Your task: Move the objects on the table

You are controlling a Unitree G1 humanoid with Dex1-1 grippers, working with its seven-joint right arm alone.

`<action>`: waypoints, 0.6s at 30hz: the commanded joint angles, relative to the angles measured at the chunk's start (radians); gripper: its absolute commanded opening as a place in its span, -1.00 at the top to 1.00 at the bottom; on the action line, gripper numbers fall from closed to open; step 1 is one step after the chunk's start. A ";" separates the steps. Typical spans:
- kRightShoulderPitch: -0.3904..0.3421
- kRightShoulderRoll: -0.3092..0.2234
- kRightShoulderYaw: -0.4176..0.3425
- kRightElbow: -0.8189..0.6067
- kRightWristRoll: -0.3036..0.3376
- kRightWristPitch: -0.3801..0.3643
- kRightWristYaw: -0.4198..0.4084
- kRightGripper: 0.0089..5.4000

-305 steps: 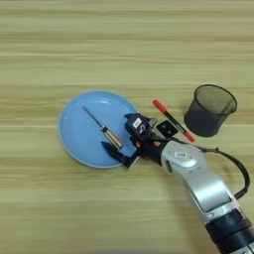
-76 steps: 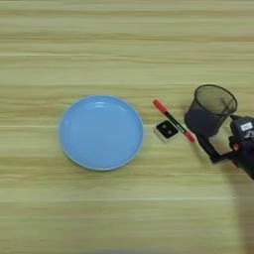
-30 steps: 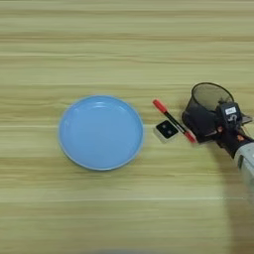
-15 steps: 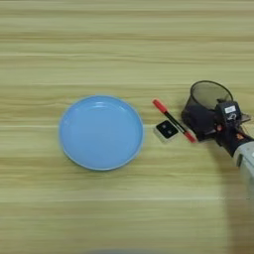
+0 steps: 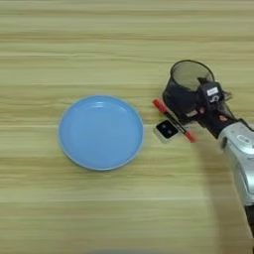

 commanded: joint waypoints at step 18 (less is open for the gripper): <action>0.028 0.128 0.391 -0.203 -0.121 0.063 0.045 -0.82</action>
